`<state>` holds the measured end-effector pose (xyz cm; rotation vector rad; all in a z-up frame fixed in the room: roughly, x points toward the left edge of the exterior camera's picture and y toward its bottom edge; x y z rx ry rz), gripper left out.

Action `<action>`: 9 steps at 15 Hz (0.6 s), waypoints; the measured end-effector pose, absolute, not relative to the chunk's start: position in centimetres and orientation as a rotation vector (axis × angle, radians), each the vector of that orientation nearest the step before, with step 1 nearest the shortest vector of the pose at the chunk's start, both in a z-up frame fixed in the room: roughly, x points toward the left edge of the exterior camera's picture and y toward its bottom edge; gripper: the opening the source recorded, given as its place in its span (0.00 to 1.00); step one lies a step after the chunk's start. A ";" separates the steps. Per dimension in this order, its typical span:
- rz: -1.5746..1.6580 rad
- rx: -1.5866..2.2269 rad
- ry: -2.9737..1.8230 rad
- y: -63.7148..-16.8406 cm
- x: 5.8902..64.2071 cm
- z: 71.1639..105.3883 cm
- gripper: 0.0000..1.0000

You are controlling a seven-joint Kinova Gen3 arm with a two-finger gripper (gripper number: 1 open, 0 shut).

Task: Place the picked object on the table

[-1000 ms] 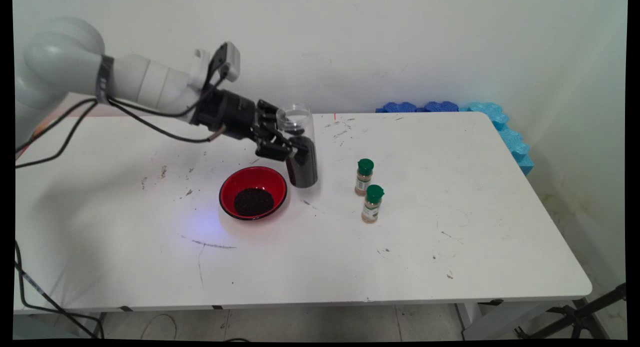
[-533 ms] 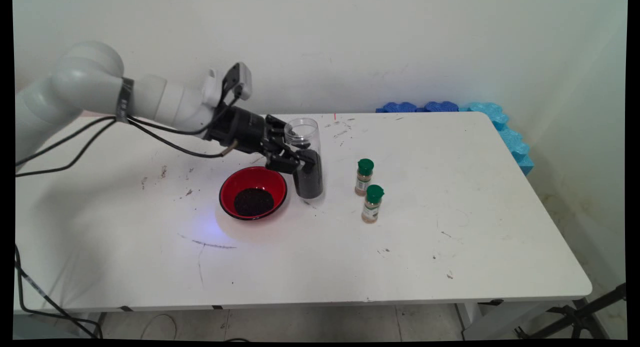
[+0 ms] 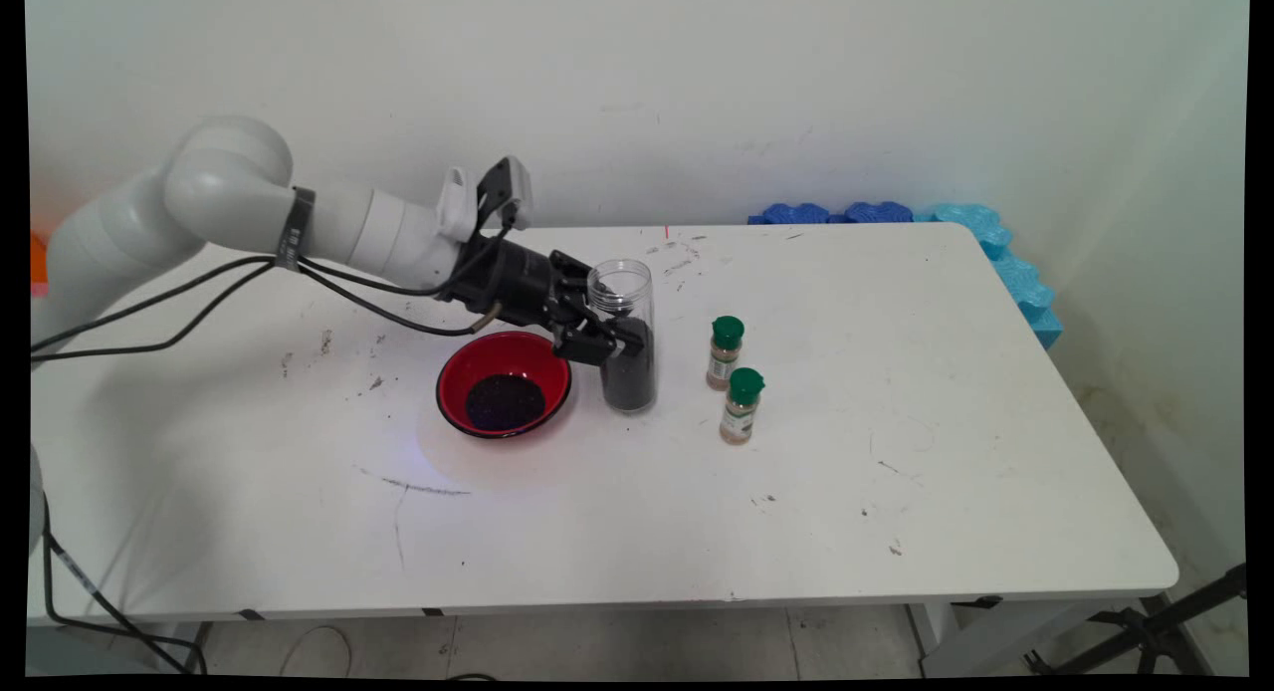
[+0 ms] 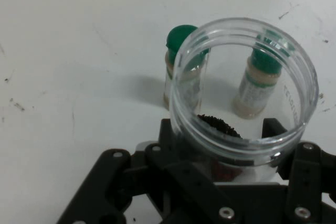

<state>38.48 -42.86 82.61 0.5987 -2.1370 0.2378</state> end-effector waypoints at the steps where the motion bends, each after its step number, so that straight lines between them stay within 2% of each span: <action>1: 0.238 0.599 -2.138 -43.0 38.3 82.3 0.00; 7: 0.240 0.603 -2.143 -43.5 37.6 81.2 0.00; 8: 0.240 0.604 -2.143 -43.6 37.5 81.0 1.00; 9: 0.239 0.605 -2.142 -43.6 37.4 80.9 1.00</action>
